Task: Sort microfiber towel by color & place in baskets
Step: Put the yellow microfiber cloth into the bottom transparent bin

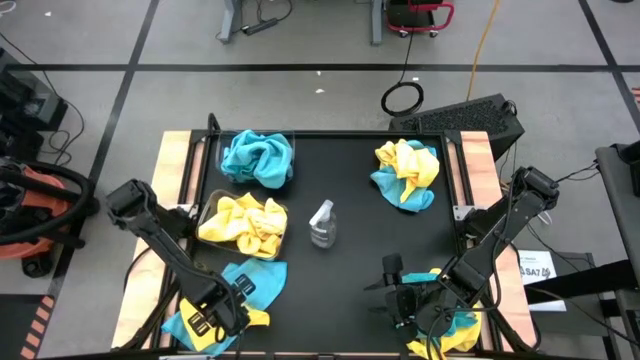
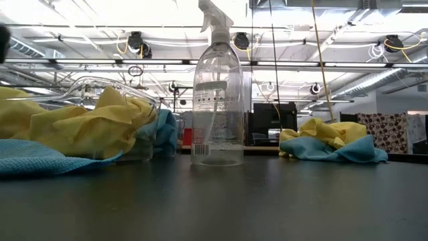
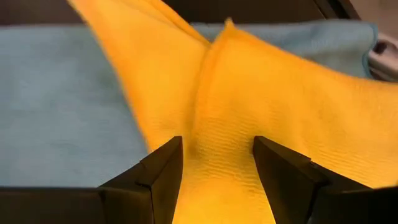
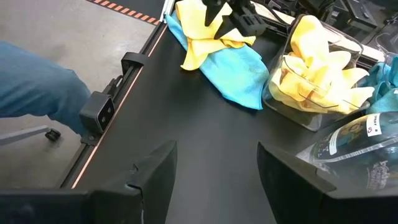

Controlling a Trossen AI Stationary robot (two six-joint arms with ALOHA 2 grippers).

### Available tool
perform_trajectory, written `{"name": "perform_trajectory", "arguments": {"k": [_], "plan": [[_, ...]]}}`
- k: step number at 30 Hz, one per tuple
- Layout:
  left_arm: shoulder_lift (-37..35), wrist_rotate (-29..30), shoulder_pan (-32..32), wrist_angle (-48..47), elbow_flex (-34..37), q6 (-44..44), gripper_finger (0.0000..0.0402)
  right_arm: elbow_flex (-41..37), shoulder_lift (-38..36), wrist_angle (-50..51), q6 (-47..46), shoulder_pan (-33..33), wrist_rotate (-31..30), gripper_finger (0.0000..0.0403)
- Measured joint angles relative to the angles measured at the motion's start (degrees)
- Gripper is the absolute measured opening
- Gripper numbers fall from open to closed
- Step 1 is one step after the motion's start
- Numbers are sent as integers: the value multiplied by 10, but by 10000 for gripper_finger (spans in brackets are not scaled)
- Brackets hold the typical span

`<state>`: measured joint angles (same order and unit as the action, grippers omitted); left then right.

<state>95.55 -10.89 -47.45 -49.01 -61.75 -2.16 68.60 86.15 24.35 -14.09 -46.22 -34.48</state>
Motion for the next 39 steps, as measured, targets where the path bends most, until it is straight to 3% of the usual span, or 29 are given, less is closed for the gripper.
{"name": "perform_trajectory", "arguments": {"k": [7, 10, 14, 16, 24, 39], "plan": [[26, 1, -12, 1, 3, 11, 184, 0, 0, -1, 0, 0, 0, 215], [34, 2, -15, -1, 3, 10, 136, 0, 0, -1, 0, 0, 0, 215], [39, -20, -15, -2, 3, 10, 38, 0, 0, -1, 0, 0, 0, 215], [39, -27, -14, -4, 3, -1, 14, 0, 0, -1, 0, 0, 0, 215], [35, -12, -4, -87, -54, -20, 6, 0, 0, -1, 8, 0, 0, 215], [32, 220, 2, -343, -310, -23, 2, 0, 0, -6, 14, 0, 0, 215]]}}
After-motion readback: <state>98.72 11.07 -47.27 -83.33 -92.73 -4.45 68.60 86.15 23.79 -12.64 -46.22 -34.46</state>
